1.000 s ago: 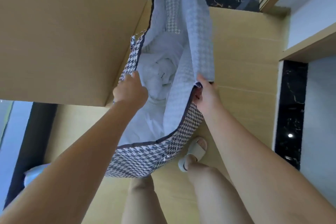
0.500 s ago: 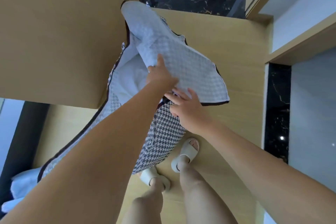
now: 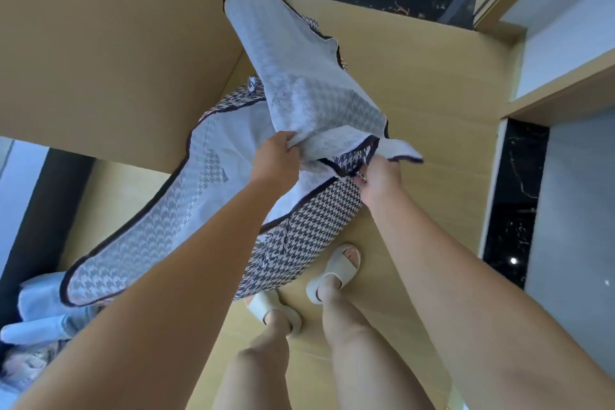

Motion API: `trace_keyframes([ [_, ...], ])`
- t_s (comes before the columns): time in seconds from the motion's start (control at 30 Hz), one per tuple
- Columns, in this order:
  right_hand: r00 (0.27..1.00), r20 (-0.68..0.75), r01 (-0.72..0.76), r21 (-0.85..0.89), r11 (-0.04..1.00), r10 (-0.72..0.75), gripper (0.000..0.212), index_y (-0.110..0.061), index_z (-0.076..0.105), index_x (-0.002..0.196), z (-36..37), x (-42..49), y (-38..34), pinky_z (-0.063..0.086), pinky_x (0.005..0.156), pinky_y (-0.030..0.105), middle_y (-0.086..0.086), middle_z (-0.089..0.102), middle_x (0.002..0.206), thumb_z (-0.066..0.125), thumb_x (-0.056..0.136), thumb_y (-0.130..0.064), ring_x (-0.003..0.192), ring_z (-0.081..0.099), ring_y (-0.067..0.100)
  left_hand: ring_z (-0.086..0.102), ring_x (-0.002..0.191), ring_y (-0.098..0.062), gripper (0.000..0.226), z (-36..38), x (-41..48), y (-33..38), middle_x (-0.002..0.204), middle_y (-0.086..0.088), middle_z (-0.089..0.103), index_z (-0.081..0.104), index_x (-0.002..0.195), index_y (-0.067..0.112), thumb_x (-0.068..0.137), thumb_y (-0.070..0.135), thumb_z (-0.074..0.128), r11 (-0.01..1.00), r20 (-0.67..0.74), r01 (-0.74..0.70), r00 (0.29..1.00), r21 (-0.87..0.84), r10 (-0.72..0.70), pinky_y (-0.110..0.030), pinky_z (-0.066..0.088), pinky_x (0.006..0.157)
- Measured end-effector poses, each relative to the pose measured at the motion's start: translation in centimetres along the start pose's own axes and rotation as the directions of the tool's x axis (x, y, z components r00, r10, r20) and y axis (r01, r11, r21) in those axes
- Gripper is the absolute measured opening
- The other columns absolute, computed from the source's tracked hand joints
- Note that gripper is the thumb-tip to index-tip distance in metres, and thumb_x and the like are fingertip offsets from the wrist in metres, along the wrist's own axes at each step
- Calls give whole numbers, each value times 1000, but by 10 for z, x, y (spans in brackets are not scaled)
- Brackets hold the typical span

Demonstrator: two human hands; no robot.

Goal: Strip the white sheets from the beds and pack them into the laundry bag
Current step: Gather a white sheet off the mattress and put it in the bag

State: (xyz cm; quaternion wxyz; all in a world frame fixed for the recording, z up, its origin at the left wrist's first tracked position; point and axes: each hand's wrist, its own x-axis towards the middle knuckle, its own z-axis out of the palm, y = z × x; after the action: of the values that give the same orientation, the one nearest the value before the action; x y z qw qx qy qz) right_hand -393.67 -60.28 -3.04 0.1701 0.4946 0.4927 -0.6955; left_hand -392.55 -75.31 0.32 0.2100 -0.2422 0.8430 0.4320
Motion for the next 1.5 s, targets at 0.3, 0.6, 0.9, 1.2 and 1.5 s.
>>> trace_keyframes([
  [0.3,582,642,808,-529,261,-500,53,-17,57,131,56,-64,-46,44,78,17,3,54,138,34,92,10,110,57,19,59,108,-25,48,-45,-29,-22,129,-4,57,36,146,21,100,23,46,997,-58,69,996,-32,-70,-28,43,74],
  [0.6,441,890,897,-438,-58,111,56,-22,60,128,92,-146,74,51,83,41,13,62,126,38,88,10,106,59,33,43,129,-4,90,-113,-130,-74,146,-2,37,21,149,25,67,42,54,733,-453,-182,872,-655,-188,-30,40,104],
  [0.9,606,746,795,-582,-172,276,66,-21,40,144,50,-143,117,20,111,30,-3,29,152,66,86,-40,141,20,14,52,112,-36,42,-82,-147,-182,126,-19,52,52,125,3,83,0,43,889,-411,294,805,-351,-428,-34,41,87],
  [1.2,779,590,618,-780,100,-214,19,-14,63,111,-16,-74,59,44,90,31,3,61,114,56,93,-18,106,57,19,2,146,-36,74,-25,-157,-147,157,-22,1,27,150,19,84,25,62,930,-500,367,802,-15,-325,-49,10,116],
  [1.5,834,450,542,-774,326,-319,4,-11,57,90,-43,-13,-18,42,64,30,-2,57,75,53,91,-11,71,53,17,7,139,-55,90,57,-113,-27,151,-36,11,33,146,10,63,21,69,913,-725,371,675,172,-137,-71,9,105],
])
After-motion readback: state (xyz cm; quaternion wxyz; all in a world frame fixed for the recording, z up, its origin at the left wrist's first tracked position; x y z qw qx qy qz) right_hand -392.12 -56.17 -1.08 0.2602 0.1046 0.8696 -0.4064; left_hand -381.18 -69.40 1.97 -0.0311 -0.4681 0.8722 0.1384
